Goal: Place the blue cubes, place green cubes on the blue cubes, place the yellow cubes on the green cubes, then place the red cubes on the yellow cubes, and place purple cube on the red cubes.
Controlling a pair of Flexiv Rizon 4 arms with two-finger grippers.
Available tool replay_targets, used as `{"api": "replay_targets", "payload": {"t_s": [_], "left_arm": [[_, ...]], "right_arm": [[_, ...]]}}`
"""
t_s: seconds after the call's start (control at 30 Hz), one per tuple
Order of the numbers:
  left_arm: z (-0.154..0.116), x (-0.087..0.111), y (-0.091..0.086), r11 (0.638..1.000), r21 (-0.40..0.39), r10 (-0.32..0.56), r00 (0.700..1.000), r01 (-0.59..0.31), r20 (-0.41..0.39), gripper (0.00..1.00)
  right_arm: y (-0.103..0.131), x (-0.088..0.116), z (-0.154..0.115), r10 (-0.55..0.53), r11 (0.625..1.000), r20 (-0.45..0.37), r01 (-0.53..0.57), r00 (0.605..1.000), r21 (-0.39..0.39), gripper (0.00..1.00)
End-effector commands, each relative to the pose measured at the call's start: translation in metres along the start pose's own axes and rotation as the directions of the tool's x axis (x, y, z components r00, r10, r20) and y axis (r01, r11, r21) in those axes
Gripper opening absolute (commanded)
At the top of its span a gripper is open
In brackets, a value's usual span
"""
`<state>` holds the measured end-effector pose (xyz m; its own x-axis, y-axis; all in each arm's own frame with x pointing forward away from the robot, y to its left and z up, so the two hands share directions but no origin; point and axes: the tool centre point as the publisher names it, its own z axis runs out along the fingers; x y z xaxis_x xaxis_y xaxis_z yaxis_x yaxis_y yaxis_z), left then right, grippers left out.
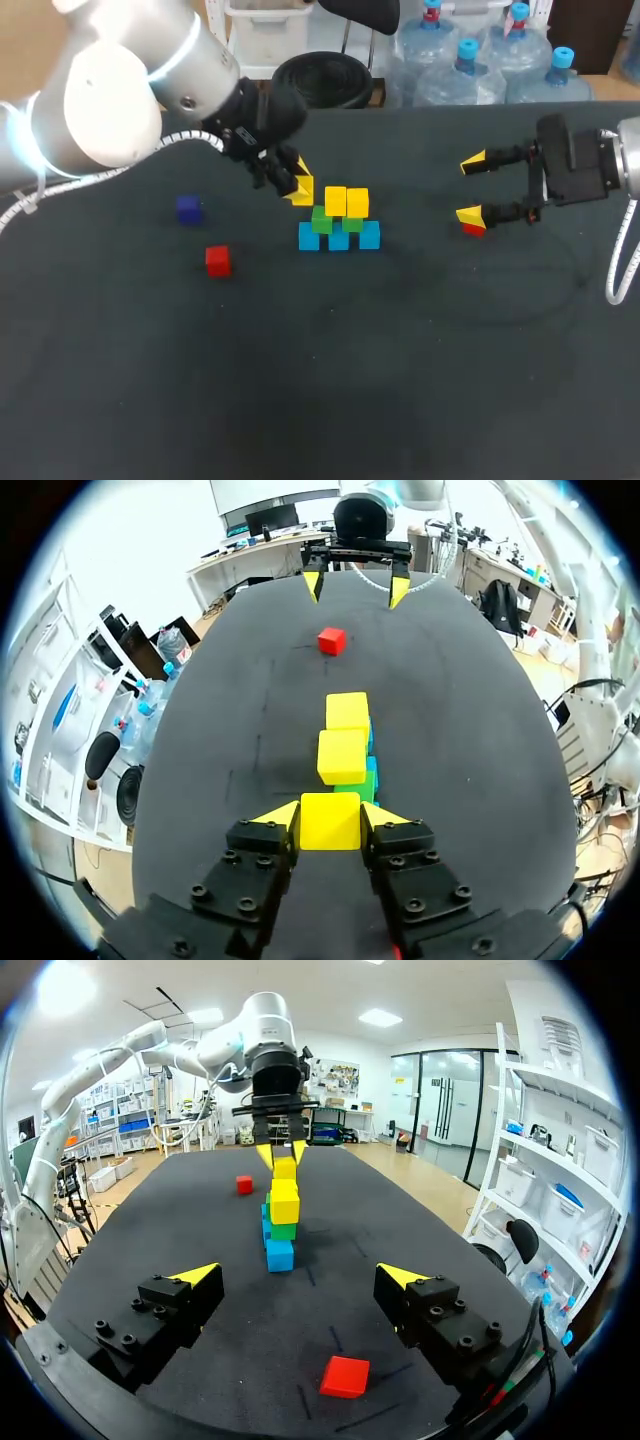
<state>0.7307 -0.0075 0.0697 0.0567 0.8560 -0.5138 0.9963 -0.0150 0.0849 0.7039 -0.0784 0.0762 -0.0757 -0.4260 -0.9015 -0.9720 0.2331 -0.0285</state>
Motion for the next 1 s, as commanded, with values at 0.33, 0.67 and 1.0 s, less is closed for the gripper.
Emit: {"api": "replay_targets", "payload": {"t_s": [0.33, 0.67, 1.0], "left_arm": [[0.0052, -0.005, -0.0054, 1.0, -0.004, -0.002, 1.0, 0.002, -0.001, 0.0], [0.0084, -0.0051, -0.0089, 1.0, -0.006, -0.011, 1.0, 0.011, 0.004, 0.0], [0.0106, -0.0084, -0.0113, 1.0, -0.004, -0.007, 1.0, 0.007, 0.006, 0.0]], "right_arm": [[-0.0002, 0.0005, 0.0008, -0.001, 1.0, 0.002, 0.001, 1.0, 0.001, 1.0], [-0.0002, 0.0005, 0.0008, -0.001, 1.0, 0.002, 0.001, 1.0, 0.001, 1.0], [-0.0002, 0.0005, 0.0008, -0.001, 1.0, 0.002, 0.001, 1.0, 0.001, 1.0]]}}
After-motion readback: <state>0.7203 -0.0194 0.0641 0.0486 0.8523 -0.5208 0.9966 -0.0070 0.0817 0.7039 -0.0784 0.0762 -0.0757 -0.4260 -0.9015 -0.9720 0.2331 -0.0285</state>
